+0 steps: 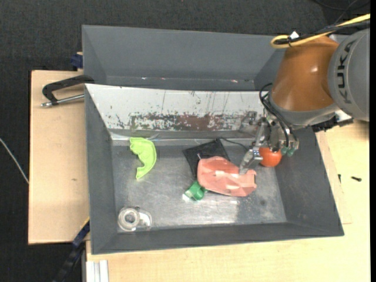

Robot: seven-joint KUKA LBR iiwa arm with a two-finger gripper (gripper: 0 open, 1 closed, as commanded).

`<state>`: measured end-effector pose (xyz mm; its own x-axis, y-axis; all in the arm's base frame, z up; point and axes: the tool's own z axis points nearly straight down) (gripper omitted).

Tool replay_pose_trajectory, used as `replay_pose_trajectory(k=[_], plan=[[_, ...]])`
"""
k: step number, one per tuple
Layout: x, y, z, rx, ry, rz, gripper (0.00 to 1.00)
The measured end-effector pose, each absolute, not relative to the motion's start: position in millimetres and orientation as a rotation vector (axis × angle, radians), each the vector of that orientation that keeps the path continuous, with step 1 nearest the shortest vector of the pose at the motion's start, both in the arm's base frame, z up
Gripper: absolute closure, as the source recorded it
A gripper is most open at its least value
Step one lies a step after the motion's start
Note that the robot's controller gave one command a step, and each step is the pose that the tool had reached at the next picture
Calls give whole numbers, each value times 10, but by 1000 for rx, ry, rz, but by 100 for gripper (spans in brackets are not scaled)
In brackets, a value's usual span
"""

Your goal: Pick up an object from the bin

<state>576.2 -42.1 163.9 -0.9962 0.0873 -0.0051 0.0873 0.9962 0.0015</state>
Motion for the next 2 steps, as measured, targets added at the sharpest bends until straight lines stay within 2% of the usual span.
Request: replay_pose_trajectory(k=[1, 2], plan=[[5618, -417, 1348, -3, 3141, 0, 0], [5489, -234, 815, 334, 3131, -15, 100]])
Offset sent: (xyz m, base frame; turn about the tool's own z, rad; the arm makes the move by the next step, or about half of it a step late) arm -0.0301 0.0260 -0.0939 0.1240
